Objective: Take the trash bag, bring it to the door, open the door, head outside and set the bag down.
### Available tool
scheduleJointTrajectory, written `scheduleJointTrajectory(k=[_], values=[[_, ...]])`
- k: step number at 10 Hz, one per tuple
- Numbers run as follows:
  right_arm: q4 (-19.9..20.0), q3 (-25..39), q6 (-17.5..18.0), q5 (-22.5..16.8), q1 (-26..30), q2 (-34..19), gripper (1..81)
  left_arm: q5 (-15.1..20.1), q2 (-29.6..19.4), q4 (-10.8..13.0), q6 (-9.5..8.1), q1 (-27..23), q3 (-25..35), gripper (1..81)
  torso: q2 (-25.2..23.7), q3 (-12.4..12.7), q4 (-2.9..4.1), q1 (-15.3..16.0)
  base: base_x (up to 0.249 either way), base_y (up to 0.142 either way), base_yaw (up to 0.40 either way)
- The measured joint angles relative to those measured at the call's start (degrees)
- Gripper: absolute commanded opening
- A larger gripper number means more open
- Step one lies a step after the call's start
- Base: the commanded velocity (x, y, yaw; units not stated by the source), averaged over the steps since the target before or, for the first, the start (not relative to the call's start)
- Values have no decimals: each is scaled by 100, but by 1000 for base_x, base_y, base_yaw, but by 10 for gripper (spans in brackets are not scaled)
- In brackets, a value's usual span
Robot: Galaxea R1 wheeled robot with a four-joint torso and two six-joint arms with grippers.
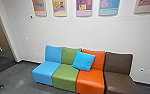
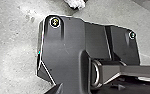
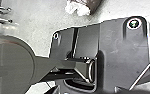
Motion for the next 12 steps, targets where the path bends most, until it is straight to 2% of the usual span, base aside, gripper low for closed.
scheduleJointTrajectory(k=[2,4,6,9,12], values=[[113,639,38,16,115,-567,811,166,-61,-151,-4,-172,256,811,-404,-378,-57,256,0,0,0],[228,1111,49,18,239,-890,811,301,-155,-430,-1,-235,284,811,-701,-498,-61,443,0,0,0],[307,1360,60,18,311,-1143,811,373,-234,-692,-1,-316,284,811,-1114,-531,-61,704,0,0,0],[484,1573,62,18,324,-1428,811,742,-328,-1064,0,-850,286,811,-1757,-536,-61,1106,0,0,0],[566,1686,90,13,358,-1601,811,1092,-460,-1237,-1,-1158,279,811,-2402,-536,-63,1510,0,0,0]])
